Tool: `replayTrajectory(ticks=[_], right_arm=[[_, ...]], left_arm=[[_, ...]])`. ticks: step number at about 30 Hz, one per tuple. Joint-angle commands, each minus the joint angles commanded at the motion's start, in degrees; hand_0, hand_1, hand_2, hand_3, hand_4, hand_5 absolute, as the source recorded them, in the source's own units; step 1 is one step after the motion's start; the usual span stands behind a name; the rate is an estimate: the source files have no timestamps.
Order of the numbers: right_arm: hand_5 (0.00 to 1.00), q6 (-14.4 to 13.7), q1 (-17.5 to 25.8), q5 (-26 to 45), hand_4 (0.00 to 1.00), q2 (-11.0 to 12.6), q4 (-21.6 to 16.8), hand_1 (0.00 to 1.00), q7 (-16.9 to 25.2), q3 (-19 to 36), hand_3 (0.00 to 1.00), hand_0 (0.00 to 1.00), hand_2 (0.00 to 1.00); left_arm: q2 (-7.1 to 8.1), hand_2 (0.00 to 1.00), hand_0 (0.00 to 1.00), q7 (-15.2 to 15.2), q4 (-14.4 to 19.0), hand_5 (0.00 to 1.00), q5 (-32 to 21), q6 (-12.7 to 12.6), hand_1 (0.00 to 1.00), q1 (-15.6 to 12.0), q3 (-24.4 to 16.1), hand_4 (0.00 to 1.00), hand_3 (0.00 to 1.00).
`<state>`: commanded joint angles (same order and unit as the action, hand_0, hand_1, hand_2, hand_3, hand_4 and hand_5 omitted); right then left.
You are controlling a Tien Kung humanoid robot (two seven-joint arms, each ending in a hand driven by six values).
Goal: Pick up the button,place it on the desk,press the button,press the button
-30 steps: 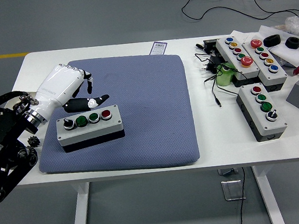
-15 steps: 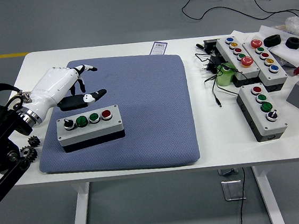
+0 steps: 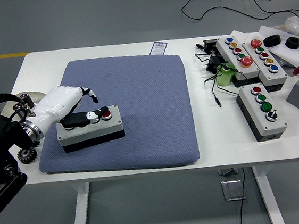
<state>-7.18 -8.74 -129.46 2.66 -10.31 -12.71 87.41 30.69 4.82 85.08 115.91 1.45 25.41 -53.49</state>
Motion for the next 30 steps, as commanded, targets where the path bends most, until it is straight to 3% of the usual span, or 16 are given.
replayTrajectory(ticks=[13,21,30], right_arm=[[0.173,-0.02,0.09,-0.32,0.310,-0.16,0.00,0.658,0.05,0.29,0.624,0.673,0.674],[0.173,-0.05,0.23,-0.45,0.310,-0.21,0.00,0.658,0.11,0.43,0.624,0.673,0.674],[0.173,-0.02,0.40,-0.54,0.310,-0.23,0.00,0.658,0.11,0.69,0.624,0.673,0.674]], left_arm=[[0.01,0.002,0.002,0.97,-0.22,0.998,0.18,2.02,0.002,-0.40,2.01,0.746,0.611],[-0.02,0.002,0.002,2.13,-1.35,0.998,1.38,4.85,0.002,0.01,3.35,0.744,0.606],[0.02,0.002,0.002,2.35,-1.03,0.998,1.39,3.71,0.002,-0.04,2.65,0.737,0.603]])
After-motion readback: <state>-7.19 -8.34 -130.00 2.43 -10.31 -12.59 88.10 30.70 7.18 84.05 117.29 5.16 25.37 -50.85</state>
